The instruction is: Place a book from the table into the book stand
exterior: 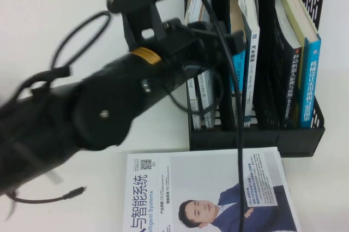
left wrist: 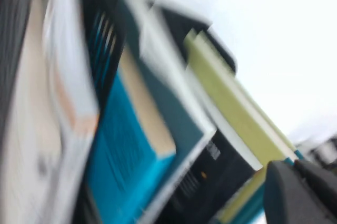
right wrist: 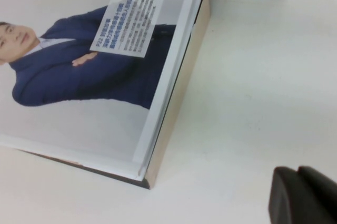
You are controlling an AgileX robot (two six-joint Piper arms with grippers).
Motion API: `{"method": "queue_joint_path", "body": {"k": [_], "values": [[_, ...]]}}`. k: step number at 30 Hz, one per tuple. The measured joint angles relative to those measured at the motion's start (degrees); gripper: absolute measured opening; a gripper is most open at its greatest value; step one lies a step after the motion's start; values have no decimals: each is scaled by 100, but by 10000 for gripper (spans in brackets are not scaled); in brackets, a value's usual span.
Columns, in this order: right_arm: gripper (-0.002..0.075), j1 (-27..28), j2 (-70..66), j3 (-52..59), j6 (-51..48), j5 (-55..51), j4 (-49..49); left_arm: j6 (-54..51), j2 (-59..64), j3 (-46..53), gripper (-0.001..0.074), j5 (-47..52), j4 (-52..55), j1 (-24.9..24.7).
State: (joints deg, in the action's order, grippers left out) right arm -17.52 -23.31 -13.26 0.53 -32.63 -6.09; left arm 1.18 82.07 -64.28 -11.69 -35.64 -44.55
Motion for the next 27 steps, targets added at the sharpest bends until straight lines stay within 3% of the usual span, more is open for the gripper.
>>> {"method": "queue_joint_path", "body": {"k": [5, 10, 20, 27], "values": [[5, 0, 0, 0, 0, 0, -12, -2326, -725, 322, -1, 319, -224, 72], [5, 0, 0, 0, 0, 0, -12, -3498, -1655, 932, -1, 653, -595, 497], [5, 0, 0, 0, 0, 0, -12, -3906, -4012, 2993, -1, 1383, -839, 1976], [5, 0, 0, 0, 0, 0, -12, -4205, -6017, 4768, -1, 1349, -1086, 3175]]}}
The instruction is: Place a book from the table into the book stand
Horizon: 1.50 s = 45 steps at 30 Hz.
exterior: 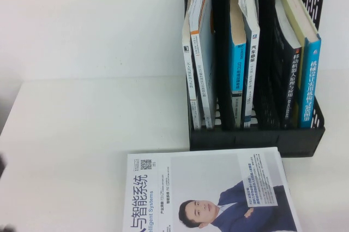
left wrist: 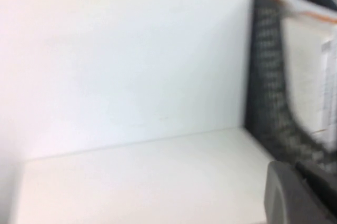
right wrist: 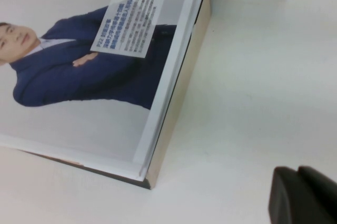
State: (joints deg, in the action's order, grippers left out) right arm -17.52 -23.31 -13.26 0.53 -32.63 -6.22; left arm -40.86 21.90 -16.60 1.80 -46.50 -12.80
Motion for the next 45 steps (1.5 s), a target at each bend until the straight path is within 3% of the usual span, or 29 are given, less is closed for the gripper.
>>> {"method": "queue_joint_path", "body": {"k": [6, 12, 17, 20, 25, 27, 40, 45], "values": [[5, 0, 0, 0, 0, 0, 0, -109, -1573, 1118, -1, 154, -356, 1026], [5, 0, 0, 0, 0, 0, 0, -226, -2159, 1748, -1, 787, -474, 1579], [5, 0, 0, 0, 0, 0, -7, -226, -2172, 1785, -1, 1170, -588, 1624], [5, 0, 0, 0, 0, 0, -7, 288, -2216, 1785, -1, 1296, 432, 1624], [5, 0, 0, 0, 0, 0, -7, 3649, -2247, 1774, -2, 1698, 2689, 1624], [5, 0, 0, 0, 0, 0, -7, 4222, -2252, 1765, -2, 1698, 3057, 1624], [5, 0, 0, 0, 0, 0, -7, 3866, -2252, 1752, -2, 1698, 3770, 1266], [5, 0, 0, 0, 0, 0, -7, 3866, -2252, 1752, -2, 1698, 3775, 1413]]}}
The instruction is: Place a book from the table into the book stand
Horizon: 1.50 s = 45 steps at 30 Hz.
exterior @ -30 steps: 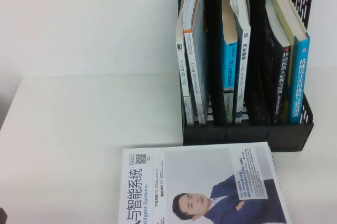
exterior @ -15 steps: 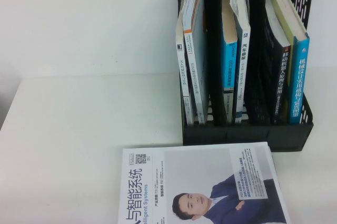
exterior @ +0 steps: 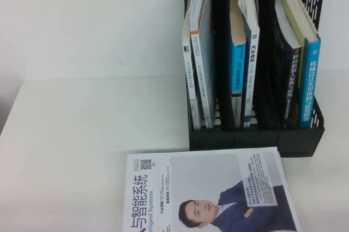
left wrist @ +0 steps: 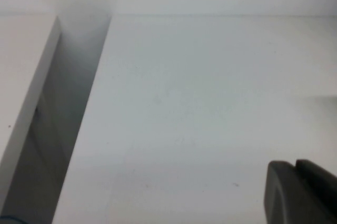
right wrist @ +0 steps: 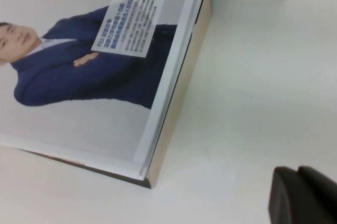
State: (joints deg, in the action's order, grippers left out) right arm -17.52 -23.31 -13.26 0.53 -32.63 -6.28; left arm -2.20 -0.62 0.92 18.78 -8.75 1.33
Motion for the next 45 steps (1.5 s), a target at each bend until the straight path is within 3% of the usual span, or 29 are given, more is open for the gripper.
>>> {"method": "queue_joint_path", "body": {"k": [11, 45], "values": [[5, 0, 0, 0, 0, 0, 0, -9, 0, 0, -2, 0, 137, -476], [5, 0, 205, 235, 0, 269, 0, 125, 0, 0, -2, 0, 148, -476]]}}
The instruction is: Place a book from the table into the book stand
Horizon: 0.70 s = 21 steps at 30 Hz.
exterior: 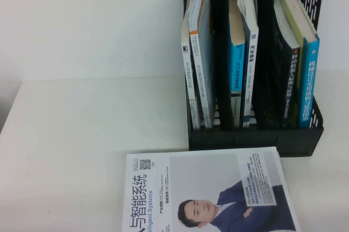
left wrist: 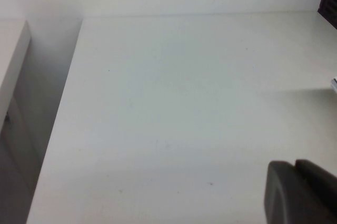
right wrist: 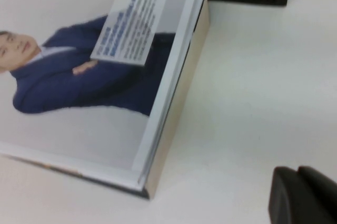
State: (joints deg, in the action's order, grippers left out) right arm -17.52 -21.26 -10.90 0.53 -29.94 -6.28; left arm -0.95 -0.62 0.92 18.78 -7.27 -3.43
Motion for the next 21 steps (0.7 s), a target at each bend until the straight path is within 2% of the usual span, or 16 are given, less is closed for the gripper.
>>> {"method": "queue_joint_path", "body": {"k": [4, 10, 14, 21], "values": [[5, 134, 521, 235, 52, 432, 197, 0, 0, 0, -2, 0, -1, -11], [5, 1028, 1940, 624, -53, 893, 705, 0, 0, 0, -2, 0, -1, -19], [5, 1521, 2183, 1170, -53, 1156, 720, 0, 0, 0, -2, 0, 11, -33], [5, 1664, 2195, 1190, -21, 922, 744, -10, 0, 0, -2, 0, 11, -33]]}}
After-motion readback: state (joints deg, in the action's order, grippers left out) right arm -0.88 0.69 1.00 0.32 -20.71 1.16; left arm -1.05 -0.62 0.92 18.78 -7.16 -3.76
